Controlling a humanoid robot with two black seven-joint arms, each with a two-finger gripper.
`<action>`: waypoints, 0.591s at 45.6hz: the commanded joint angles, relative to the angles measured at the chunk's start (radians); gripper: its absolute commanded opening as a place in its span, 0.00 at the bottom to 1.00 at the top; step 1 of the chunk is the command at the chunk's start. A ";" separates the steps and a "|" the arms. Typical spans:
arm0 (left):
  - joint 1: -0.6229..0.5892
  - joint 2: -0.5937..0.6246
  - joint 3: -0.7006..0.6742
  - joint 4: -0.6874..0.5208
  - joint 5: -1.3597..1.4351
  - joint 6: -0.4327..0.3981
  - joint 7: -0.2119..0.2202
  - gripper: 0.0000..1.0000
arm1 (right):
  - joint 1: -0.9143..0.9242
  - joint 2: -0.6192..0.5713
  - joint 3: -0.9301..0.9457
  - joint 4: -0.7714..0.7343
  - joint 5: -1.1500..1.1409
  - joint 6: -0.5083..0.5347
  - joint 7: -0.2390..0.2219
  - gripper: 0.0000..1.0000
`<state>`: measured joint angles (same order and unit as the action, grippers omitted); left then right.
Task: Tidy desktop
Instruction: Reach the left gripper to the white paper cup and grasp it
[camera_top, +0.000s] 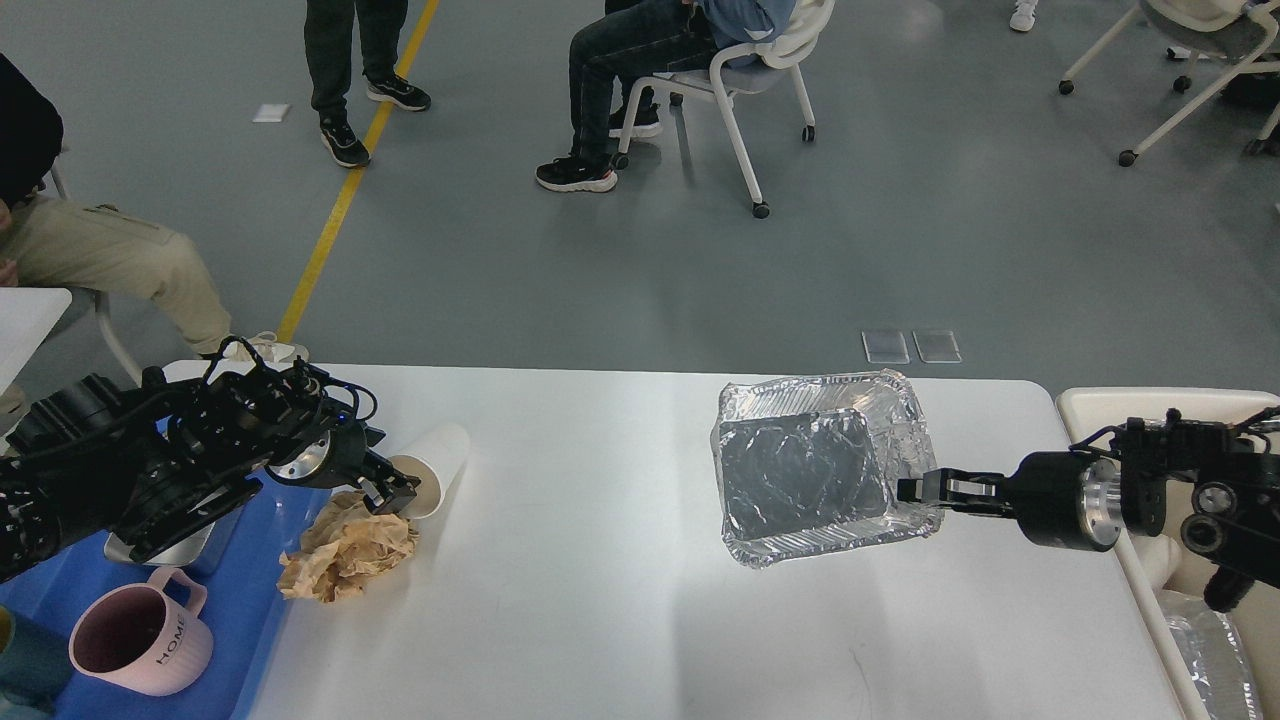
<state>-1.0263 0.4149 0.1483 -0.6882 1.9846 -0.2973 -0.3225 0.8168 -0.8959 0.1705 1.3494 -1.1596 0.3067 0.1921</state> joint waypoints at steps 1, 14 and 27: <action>0.003 0.002 0.005 0.007 0.002 0.000 -0.039 0.19 | -0.001 0.000 0.000 0.000 0.000 0.000 0.000 0.00; -0.001 0.012 0.008 0.019 0.005 0.004 -0.093 0.00 | -0.007 0.002 0.000 -0.003 0.000 -0.001 0.000 0.00; -0.014 0.013 0.007 0.029 0.007 0.009 -0.113 0.00 | -0.007 0.000 0.000 -0.001 0.000 -0.001 0.000 0.00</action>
<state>-1.0370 0.4278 0.1561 -0.6625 1.9908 -0.2892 -0.4306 0.8099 -0.8944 0.1704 1.3460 -1.1597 0.3053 0.1917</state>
